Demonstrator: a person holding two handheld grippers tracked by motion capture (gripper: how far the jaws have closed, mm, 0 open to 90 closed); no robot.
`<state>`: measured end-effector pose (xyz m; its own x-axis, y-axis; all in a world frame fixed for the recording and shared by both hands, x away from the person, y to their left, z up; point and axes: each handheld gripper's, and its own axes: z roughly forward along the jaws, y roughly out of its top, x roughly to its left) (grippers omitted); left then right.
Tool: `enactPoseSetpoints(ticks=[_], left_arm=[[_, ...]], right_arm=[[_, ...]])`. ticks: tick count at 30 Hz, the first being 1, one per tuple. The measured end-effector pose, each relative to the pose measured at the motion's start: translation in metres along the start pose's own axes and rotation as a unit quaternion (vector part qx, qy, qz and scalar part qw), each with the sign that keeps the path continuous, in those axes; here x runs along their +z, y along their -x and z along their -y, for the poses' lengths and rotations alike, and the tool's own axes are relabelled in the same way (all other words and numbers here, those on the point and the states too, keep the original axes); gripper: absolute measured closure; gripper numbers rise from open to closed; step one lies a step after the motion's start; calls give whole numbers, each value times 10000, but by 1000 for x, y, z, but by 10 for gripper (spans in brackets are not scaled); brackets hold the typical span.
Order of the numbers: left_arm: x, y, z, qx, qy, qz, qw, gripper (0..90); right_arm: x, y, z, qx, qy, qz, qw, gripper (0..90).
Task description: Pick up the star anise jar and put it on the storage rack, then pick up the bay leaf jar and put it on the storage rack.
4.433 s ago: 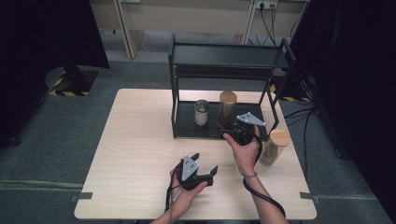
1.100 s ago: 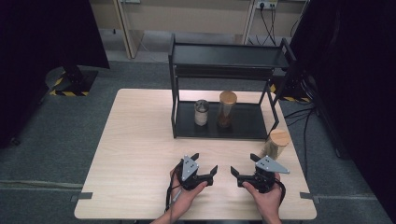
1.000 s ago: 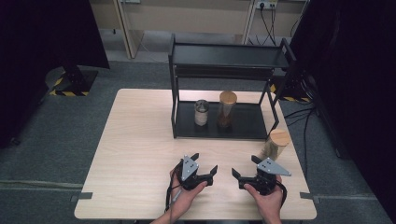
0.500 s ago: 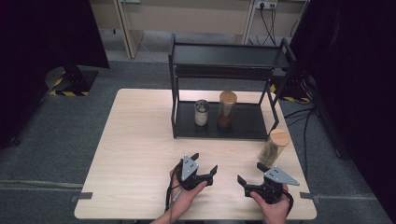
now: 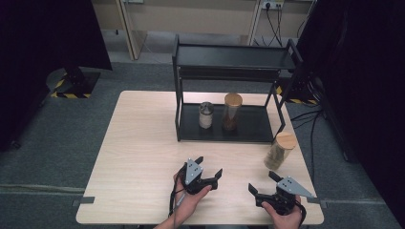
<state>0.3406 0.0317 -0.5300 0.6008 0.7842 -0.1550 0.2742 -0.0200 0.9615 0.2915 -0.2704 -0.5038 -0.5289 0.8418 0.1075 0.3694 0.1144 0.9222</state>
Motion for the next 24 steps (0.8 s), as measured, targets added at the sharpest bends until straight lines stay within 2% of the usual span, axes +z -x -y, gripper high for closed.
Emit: enactPoseSetpoints(ticks=[16, 24], left_arm=[[0, 0, 0, -7, 4, -7, 10000, 132], [0, 0, 0, -17, 13, -1, 10000, 132]], right_arm=[[-15, 4, 0, 110, 193, 122, 9997, 25], [-24, 15, -6, 160, 358, 321, 9987, 25]])
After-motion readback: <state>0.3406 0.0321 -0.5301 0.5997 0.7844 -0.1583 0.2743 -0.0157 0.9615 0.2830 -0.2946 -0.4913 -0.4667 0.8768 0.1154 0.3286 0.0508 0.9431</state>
